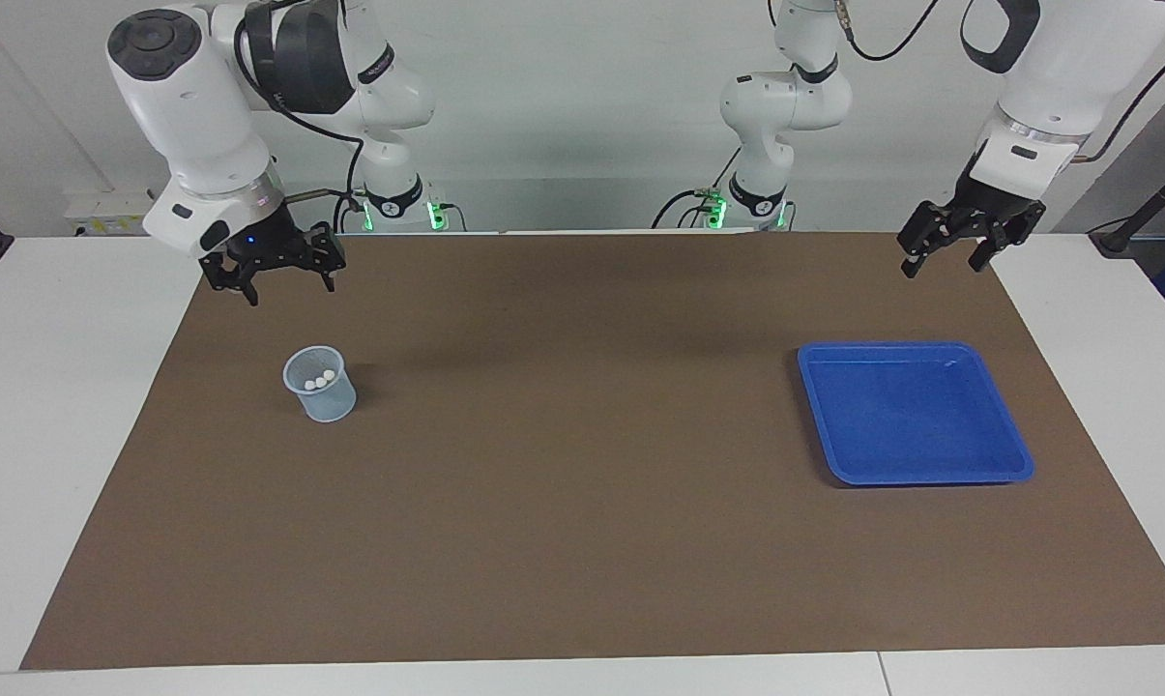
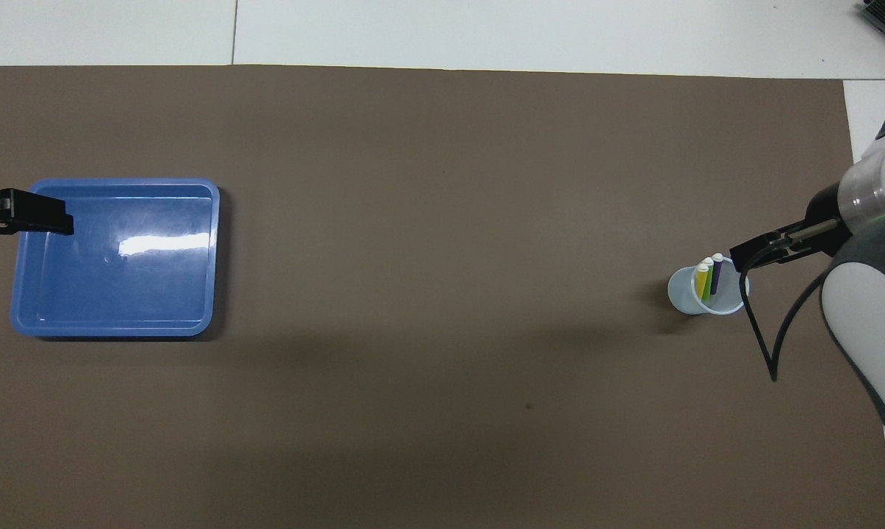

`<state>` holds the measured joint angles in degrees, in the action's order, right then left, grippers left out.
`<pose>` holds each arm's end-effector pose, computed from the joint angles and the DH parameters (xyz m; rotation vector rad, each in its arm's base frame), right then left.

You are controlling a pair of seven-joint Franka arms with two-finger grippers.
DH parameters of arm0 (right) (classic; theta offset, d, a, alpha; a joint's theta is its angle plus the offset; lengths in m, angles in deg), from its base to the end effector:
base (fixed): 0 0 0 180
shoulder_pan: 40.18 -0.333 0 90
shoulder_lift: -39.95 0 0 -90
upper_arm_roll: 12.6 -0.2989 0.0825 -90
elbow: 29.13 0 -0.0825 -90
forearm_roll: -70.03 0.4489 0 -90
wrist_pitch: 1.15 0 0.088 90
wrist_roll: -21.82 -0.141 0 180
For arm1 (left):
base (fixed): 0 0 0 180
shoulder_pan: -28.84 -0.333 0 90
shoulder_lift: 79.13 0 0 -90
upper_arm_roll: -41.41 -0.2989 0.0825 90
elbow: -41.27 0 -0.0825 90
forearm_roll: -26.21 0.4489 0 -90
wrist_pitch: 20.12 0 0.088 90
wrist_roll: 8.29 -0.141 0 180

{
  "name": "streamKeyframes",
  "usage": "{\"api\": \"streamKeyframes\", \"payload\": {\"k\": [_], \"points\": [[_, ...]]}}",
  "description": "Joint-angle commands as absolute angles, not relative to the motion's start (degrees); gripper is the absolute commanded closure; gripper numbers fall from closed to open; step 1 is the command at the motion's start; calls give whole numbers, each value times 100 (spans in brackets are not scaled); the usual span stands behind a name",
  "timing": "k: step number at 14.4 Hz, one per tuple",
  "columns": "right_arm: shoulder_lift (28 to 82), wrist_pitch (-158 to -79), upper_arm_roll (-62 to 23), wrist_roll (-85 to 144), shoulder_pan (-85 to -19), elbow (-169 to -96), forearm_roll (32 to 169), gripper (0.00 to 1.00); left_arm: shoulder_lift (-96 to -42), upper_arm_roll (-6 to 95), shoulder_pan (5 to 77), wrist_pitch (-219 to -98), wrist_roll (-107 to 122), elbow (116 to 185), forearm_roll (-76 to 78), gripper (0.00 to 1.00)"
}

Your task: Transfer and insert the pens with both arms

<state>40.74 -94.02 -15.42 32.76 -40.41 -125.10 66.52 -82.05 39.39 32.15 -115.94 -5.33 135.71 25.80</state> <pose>0.6199 0.0245 0.5134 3.0601 0.3835 -0.1109 0.6163 -0.0144 0.5723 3.1274 0.0463 0.1168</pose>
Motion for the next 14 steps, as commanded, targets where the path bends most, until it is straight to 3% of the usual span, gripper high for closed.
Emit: {"api": "streamKeyframes", "payload": {"k": [1,5,14], "points": [[4127,-9467,-1524,3184,-4000,-12449,6748,0,-8168,3860,3270,-11636,-592,13505,2515,0],[4259,-8853,-1295,3193,-4000,-11729,6757,0,-8168,3860,3253,-11636,-592,13505,2515,0],[4215,-8973,-891,3167,-4211,-11824,6942,0,-8168,3860,3253,-11663,-592,13505,2515,0]]}}
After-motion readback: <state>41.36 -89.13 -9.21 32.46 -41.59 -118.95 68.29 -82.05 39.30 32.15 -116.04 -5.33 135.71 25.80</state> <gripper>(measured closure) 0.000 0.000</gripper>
